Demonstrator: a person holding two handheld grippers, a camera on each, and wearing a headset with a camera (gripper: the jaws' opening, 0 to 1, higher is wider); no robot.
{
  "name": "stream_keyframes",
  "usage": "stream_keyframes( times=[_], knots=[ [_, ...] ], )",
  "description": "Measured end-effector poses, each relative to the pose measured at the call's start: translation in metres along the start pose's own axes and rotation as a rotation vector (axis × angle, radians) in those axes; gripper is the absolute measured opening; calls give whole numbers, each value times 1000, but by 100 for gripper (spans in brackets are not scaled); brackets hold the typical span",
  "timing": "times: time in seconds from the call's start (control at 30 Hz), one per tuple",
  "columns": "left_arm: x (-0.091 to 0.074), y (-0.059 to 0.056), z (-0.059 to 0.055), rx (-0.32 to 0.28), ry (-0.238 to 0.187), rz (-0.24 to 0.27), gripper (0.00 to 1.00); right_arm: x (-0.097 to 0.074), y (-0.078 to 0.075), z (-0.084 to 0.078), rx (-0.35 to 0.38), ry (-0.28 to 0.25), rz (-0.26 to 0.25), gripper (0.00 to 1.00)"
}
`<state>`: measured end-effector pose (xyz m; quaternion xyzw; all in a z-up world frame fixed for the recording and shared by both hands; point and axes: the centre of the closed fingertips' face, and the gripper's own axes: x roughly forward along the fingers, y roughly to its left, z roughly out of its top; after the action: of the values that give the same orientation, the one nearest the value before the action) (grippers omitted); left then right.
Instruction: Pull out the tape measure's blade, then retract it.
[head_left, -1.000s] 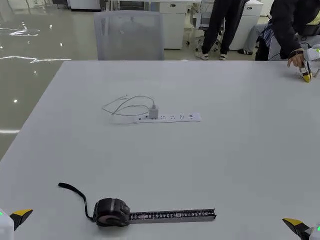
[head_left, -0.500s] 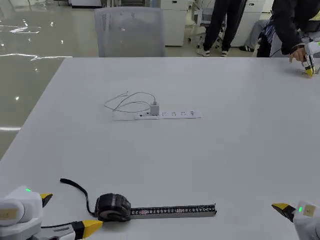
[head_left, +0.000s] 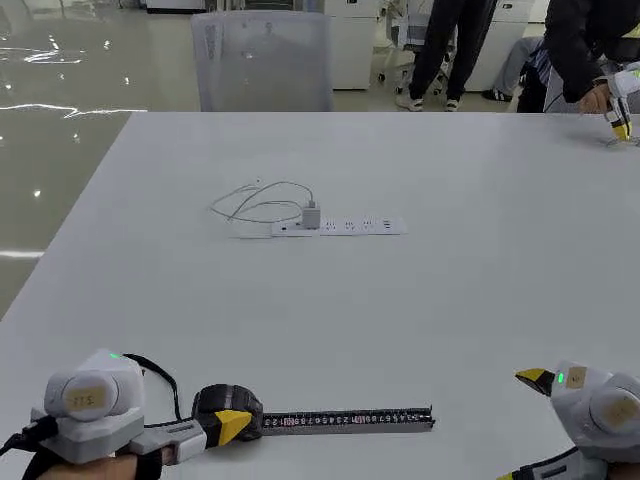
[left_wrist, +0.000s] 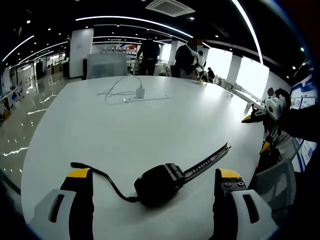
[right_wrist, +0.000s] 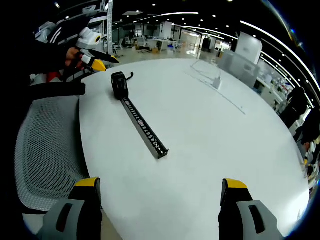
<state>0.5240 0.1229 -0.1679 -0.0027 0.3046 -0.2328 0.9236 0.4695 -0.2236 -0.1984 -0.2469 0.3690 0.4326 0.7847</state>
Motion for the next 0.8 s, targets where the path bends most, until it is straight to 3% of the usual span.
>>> stream_keyframes(
  times=[0.07, 0.33, 0.47, 0.6, 0.7, 0.73, 0.8],
  knots=[
    [3, -4, 0, 5, -3, 8, 99, 4, 4, -2, 0, 29, 41, 99],
    [12, -9, -15, -29, 36, 57, 99, 24, 6, -8, -66, 97, 103, 99],
    [19, -9, -26, -11, 39, 95, 99, 34, 4, -9, -77, 116, 124, 99],
    [24, -7, -26, 33, 12, 152, 99, 43, -1, -5, -106, 132, 140, 99],
    [28, -14, -22, 43, -15, 153, 99, 48, -3, -1, -140, 142, 153, 99],
    [29, -15, -19, 24, -29, 156, 99, 50, -5, 1, -148, 150, 158, 99],
    [29, -13, -19, -128, -60, 190, 97, 53, -7, 3, -156, 154, 162, 99]
  ],
)
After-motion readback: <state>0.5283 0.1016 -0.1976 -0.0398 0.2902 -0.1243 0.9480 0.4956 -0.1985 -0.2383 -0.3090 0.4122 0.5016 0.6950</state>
